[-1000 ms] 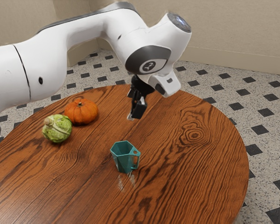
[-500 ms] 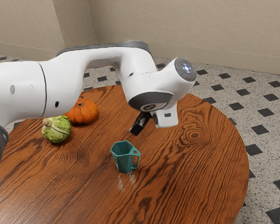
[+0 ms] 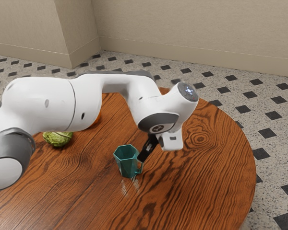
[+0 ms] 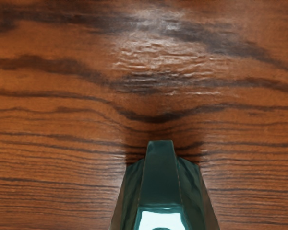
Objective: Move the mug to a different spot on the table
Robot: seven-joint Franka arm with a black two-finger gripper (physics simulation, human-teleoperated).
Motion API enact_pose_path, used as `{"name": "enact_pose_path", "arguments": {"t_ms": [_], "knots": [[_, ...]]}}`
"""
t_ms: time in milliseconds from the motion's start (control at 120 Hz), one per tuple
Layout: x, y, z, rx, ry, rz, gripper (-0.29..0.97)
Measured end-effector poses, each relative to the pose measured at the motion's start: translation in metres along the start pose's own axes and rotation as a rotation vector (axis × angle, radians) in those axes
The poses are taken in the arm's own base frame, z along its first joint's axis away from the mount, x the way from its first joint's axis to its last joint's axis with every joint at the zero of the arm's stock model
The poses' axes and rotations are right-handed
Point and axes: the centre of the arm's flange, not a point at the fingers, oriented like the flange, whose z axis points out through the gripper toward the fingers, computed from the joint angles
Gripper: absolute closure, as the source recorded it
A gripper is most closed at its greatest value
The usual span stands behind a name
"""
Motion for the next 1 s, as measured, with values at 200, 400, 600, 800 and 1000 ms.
{"name": "enact_pose_path", "arguments": {"t_ms": [200,400,600,800,1000], "knots": [[0.014,0.000,0.037,-0.050,-0.028,0.023,0.00],[0.019,-0.002,0.060,-0.074,-0.050,0.037,0.00],[0.020,-0.004,0.062,-0.072,-0.032,0.040,0.00],[0.021,-0.004,0.060,-0.069,-0.021,0.044,0.00],[0.021,-0.005,0.059,-0.067,-0.014,0.047,0.00]]}}
